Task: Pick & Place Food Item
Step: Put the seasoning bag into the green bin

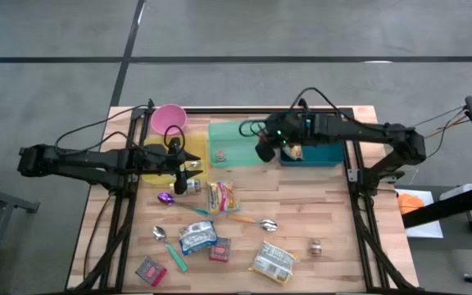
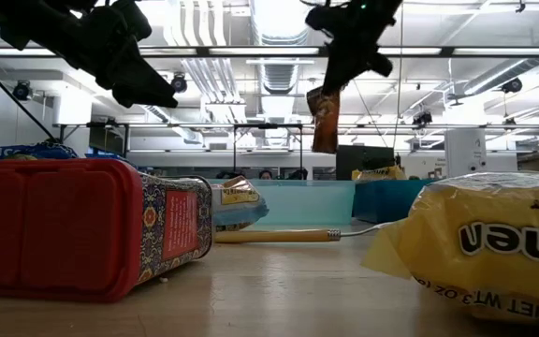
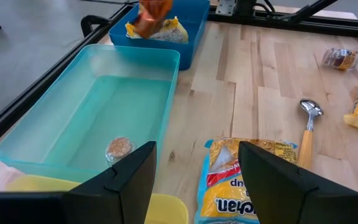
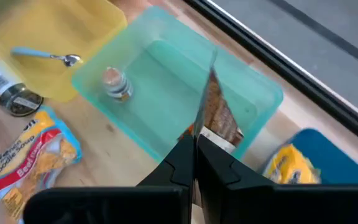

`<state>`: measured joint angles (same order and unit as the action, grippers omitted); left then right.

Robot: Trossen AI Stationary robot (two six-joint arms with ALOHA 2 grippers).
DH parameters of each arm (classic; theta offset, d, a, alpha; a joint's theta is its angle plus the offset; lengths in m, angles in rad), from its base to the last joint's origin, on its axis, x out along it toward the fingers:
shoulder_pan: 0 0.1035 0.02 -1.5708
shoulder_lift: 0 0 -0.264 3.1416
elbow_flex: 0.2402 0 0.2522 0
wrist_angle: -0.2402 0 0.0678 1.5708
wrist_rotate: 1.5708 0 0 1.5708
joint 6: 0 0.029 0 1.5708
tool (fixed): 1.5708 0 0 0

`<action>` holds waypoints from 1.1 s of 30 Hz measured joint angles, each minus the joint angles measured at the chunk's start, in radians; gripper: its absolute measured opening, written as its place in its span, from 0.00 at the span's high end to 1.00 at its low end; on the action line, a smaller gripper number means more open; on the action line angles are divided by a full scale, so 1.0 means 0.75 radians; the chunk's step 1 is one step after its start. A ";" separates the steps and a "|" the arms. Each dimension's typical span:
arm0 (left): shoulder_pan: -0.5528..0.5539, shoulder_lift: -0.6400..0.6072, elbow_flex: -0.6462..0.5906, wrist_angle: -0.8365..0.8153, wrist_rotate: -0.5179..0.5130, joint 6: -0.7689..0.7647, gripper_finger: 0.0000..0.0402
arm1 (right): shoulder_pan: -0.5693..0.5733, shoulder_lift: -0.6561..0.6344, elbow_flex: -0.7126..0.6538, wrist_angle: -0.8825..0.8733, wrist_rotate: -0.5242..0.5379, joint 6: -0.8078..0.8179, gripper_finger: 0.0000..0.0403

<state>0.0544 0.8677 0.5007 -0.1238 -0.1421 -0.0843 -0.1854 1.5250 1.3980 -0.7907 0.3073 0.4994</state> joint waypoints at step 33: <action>0.001 0.000 0.000 -0.001 0.000 0.049 0.41 | -0.441 0.457 0.174 0.102 -0.352 -0.278 0.98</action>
<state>0.0547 0.8677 0.5007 -0.1242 -0.1421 -0.0479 -0.5164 1.8675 1.5286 -0.7143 0.0434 0.2911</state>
